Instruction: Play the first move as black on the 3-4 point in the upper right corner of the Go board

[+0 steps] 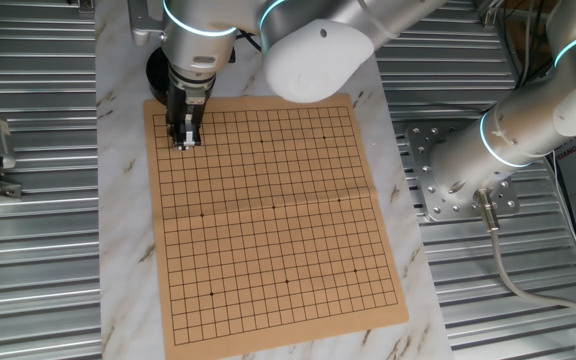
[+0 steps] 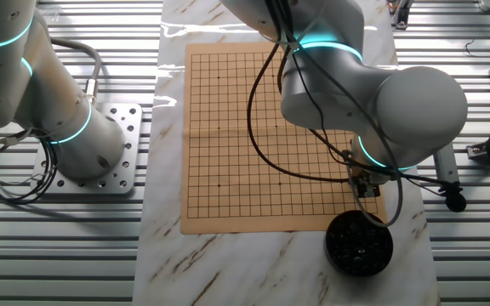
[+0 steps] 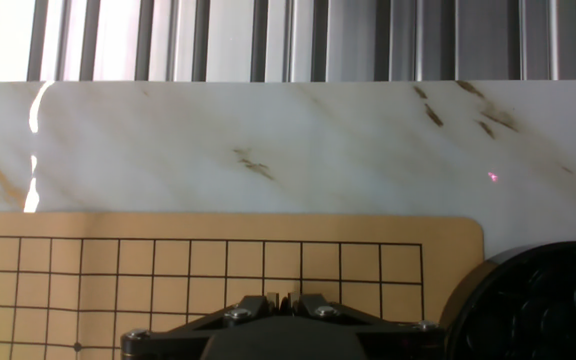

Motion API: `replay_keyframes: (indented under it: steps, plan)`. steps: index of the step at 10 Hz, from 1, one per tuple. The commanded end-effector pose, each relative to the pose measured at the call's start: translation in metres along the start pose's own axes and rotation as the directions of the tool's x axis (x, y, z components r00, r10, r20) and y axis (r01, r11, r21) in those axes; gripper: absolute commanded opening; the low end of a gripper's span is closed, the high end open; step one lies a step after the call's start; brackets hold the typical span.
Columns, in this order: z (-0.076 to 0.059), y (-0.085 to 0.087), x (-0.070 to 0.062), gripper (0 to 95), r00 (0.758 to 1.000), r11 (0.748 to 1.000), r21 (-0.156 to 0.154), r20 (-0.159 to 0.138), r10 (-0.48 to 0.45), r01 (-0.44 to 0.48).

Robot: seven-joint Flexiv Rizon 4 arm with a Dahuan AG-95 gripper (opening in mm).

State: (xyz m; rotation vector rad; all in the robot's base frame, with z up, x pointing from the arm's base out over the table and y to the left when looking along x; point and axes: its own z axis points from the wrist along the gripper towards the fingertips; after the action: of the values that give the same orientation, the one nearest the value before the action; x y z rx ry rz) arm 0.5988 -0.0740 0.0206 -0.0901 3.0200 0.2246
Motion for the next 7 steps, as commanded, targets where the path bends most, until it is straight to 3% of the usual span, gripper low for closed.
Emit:
replay_keyframes:
  steps: [1,7]
  plan:
    - [0.0002,0.0001,0.0003,0.0,1.000,1.000,-0.001,0.002,-0.003,0.003]
    - [0.0007,-0.0002,0.0002,0.0,1.000,1.000,-0.001,0.011,-0.016,0.016]
